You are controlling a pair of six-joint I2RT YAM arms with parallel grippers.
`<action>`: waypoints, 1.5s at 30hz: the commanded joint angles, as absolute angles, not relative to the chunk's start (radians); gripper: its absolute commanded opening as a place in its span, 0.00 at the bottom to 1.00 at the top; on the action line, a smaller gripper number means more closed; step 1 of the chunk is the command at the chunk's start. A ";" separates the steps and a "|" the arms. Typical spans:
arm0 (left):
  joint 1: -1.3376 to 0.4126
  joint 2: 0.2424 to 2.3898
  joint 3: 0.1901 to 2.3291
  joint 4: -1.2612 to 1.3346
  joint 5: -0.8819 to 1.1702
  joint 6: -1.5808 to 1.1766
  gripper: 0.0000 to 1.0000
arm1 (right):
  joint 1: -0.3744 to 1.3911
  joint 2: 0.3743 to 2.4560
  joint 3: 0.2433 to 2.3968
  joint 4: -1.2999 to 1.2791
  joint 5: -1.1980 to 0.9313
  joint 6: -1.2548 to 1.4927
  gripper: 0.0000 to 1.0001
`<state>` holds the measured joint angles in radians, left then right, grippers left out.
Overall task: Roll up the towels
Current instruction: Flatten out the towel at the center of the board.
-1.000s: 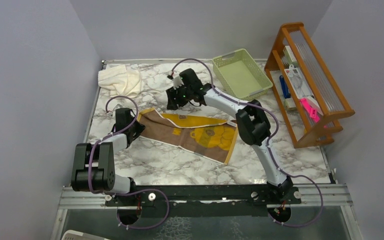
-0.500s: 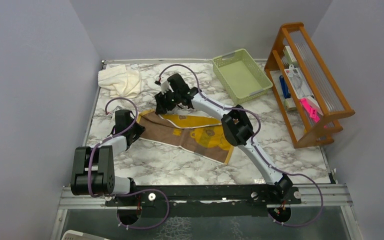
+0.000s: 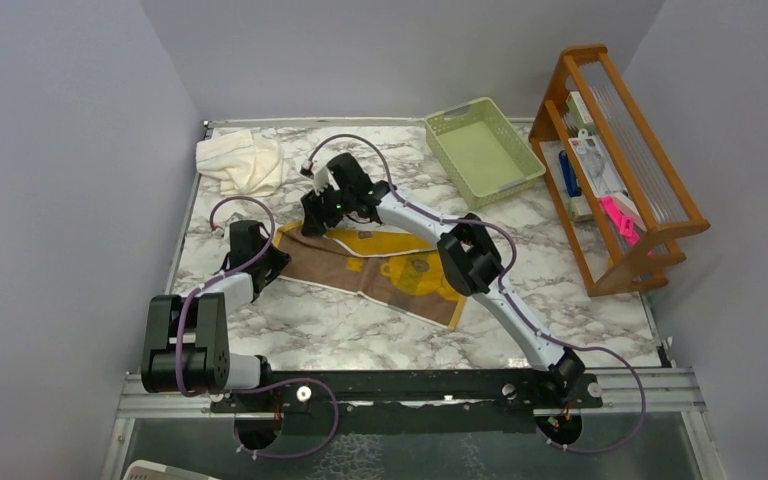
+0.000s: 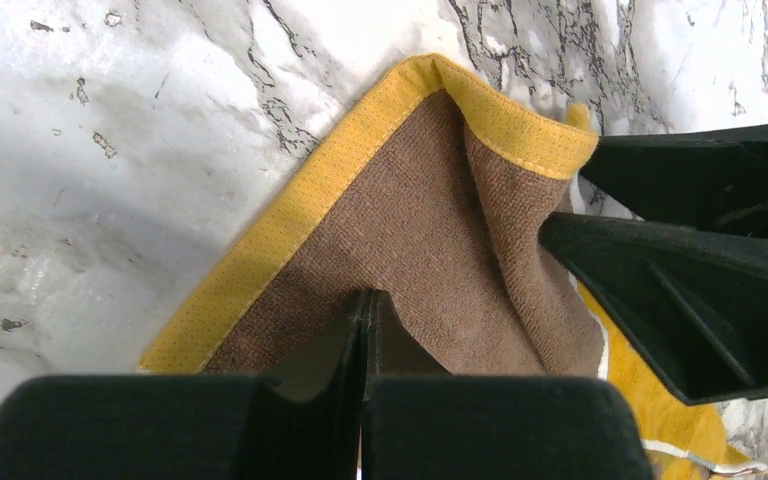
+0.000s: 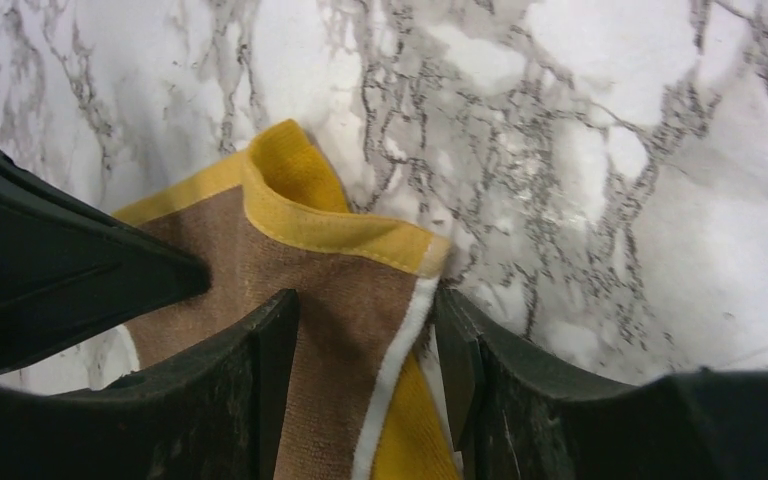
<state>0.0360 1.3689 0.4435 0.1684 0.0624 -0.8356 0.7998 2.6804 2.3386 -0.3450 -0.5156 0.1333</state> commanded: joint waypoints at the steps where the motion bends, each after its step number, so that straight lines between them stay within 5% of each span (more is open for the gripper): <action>1: 0.033 1.399 0.390 0.010 0.083 -0.813 0.00 | 0.828 2.730 2.347 -0.350 -0.570 0.128 0.52; 12: 0.034 1.398 0.392 0.007 0.088 -0.807 0.00 | 0.830 2.688 2.318 -0.322 -0.532 0.153 0.00; 28: 0.033 1.383 0.400 -0.023 0.077 -0.789 0.00 | 0.825 2.575 2.395 -0.151 -0.261 0.034 0.01; 37: 0.034 1.368 0.406 -0.055 0.072 -0.780 0.00 | 0.791 2.606 2.401 -0.123 -0.220 0.009 0.38; 45: 0.033 1.323 0.430 -0.127 0.072 -0.770 0.00 | 0.680 2.630 2.461 -0.188 -0.170 0.048 0.41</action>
<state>0.0368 1.3266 0.4442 0.0917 0.0780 -0.8131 0.7460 2.6156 2.4210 -0.1619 -0.2192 0.0292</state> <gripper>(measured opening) 0.009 0.392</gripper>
